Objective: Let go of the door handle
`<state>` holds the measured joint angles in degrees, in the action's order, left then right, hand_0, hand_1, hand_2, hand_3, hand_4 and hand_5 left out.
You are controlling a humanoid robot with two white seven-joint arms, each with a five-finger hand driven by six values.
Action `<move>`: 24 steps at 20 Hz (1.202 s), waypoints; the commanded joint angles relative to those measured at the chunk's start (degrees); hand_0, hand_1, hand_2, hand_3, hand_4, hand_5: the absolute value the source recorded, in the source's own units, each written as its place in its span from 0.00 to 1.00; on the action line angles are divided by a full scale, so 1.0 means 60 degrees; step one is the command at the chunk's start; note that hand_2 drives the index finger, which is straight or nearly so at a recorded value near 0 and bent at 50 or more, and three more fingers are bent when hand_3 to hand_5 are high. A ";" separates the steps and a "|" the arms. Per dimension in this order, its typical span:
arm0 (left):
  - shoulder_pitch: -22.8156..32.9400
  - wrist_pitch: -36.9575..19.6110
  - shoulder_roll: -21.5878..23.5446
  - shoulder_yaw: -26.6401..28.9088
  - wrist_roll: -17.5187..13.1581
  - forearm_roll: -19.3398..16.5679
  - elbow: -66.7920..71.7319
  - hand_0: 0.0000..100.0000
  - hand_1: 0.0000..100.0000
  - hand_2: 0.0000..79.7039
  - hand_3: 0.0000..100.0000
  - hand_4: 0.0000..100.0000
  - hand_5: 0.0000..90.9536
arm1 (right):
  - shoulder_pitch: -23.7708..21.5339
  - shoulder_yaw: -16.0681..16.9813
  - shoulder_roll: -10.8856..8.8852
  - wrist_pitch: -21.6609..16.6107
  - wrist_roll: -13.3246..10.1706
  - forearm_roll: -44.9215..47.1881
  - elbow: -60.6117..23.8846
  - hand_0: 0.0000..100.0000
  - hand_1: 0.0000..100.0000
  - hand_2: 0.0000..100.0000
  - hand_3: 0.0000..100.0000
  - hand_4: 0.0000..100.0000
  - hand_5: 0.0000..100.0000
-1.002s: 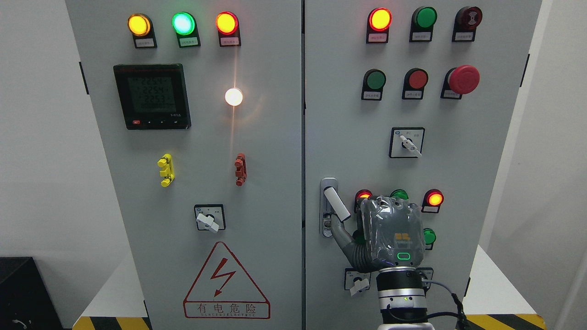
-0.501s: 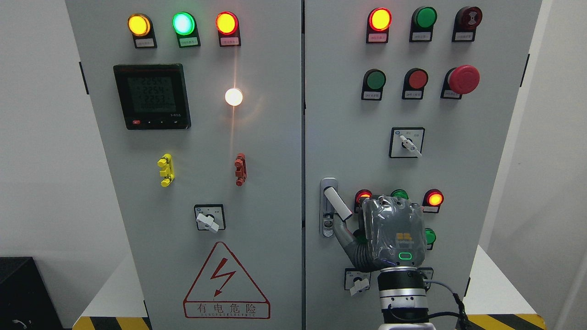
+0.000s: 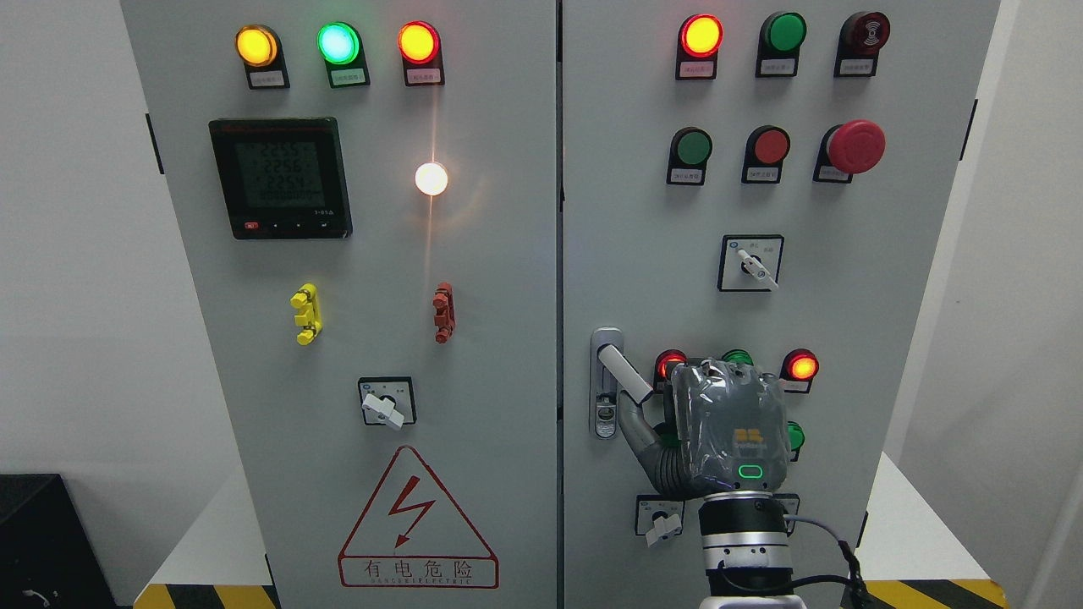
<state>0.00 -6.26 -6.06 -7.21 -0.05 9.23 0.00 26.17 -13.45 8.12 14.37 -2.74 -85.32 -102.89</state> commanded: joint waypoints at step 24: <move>-0.0249 0.0004 0.0000 0.0000 0.0008 -0.0001 0.0278 0.12 0.56 0.00 0.00 0.00 0.00 | 0.0048 0.0044 -0.0006 0.0155 -0.0027 -0.0004 -0.0094 0.48 0.46 0.91 1.00 1.00 1.00</move>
<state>0.00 -6.26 -6.06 -7.21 -0.05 9.24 0.00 26.44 -13.21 8.13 14.99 -2.91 -85.34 -103.23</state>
